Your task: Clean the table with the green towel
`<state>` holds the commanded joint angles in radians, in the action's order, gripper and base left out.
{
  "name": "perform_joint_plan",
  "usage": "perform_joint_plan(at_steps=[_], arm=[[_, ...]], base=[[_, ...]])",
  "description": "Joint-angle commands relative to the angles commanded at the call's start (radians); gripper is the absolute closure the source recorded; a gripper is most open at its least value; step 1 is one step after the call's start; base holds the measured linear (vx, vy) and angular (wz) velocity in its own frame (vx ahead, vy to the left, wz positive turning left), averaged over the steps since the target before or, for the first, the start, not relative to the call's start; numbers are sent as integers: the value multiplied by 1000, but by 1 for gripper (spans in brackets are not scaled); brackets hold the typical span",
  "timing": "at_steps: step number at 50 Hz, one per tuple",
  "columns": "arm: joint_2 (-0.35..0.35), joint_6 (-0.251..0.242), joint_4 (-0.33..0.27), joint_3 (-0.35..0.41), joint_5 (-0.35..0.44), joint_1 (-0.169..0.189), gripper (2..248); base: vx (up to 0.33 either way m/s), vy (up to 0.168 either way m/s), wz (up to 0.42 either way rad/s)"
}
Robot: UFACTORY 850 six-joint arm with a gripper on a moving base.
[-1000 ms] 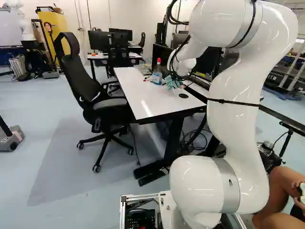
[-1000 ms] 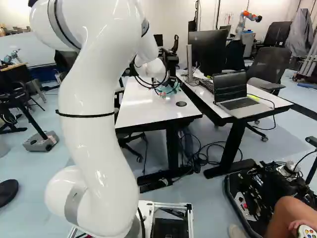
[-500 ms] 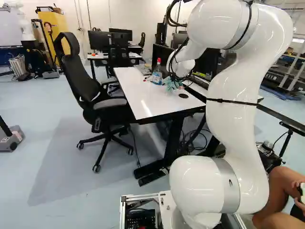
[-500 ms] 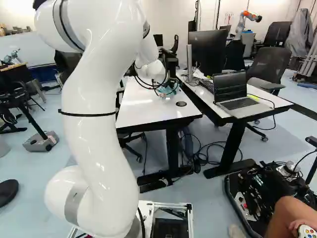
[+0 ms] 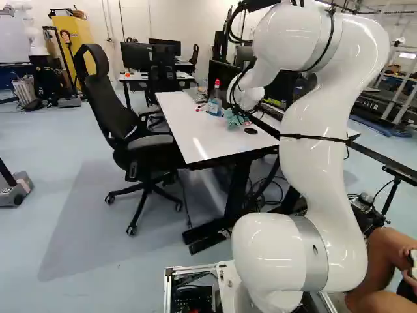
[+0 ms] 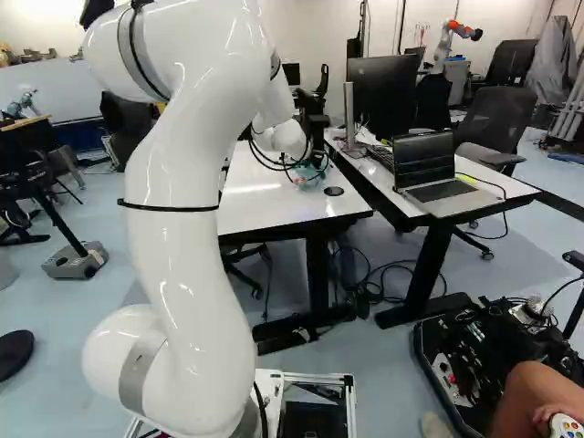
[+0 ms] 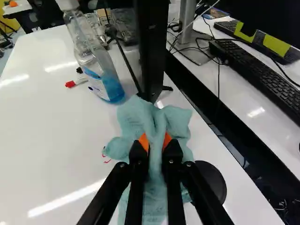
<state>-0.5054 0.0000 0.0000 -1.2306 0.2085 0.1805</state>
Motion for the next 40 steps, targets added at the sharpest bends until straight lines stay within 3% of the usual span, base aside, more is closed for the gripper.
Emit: perform_joint_plan(at_steps=[19,40], arm=[[-41,0,0,-7,22,0,201],[-41,0,0,-7,22,0,201]], base=[[0,0,0],[0,0,0]])
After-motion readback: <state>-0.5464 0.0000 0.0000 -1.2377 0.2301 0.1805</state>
